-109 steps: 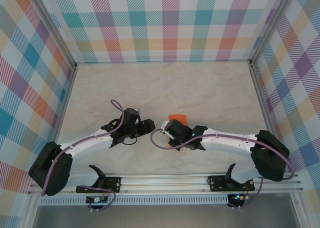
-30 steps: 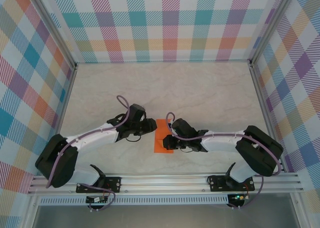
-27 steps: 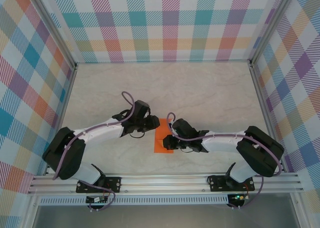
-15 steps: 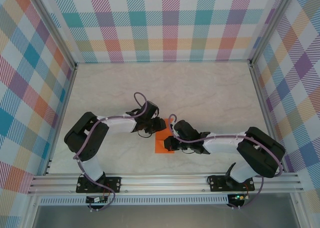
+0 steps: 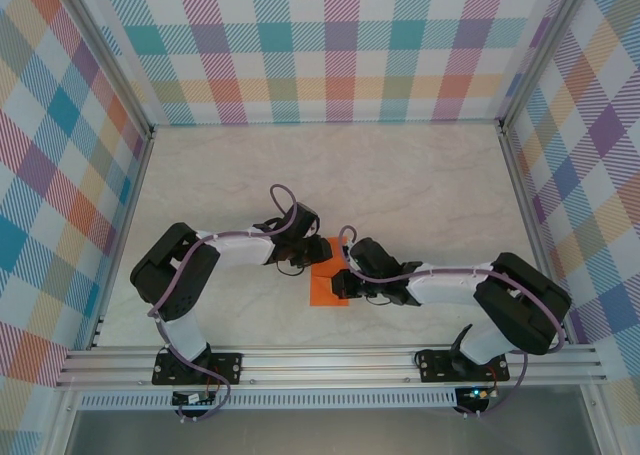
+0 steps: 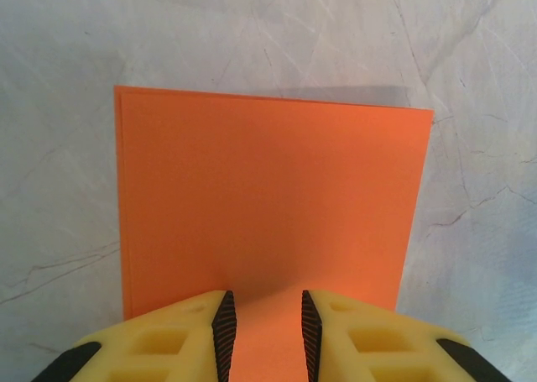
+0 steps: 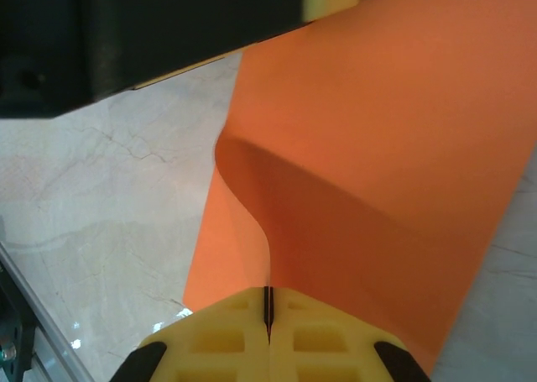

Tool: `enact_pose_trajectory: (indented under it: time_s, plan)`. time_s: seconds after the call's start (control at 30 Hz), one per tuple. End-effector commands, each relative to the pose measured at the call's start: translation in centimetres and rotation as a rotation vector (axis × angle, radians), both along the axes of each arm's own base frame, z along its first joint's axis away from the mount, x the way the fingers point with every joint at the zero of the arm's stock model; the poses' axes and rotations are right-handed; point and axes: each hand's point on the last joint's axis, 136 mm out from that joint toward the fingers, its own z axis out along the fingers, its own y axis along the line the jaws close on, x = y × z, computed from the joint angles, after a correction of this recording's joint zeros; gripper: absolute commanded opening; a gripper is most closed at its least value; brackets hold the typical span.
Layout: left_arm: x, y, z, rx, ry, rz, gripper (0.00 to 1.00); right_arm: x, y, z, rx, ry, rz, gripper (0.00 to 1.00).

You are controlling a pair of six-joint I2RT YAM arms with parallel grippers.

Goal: Fold a paper plane with a square sheet of paper (pick it up from the middle)
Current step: Fold the triangle a second time at the center of the table.

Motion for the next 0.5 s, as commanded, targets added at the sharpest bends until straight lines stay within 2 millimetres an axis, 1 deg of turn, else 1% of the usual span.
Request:
enact_pose_trajectory:
  time_s: [0.0, 0.2, 0.47]
  plan:
    - [-0.9, 1.2, -1.4, 0.087, 0.023, -0.024, 0.30, 0.1, -0.7, 0.0, -0.025, -0.022, 0.014, 0.03]
    - [-0.9, 1.4, -1.8, 0.115, 0.024, -0.038, 0.29, 0.9, -1.6, 0.3, -0.059, -0.038, 0.017, 0.04]
    - [-0.7, 0.8, -1.6, 0.111, 0.019, -0.057, 0.29, 1.5, -2.1, 0.3, -0.104, -0.058, 0.050, 0.05]
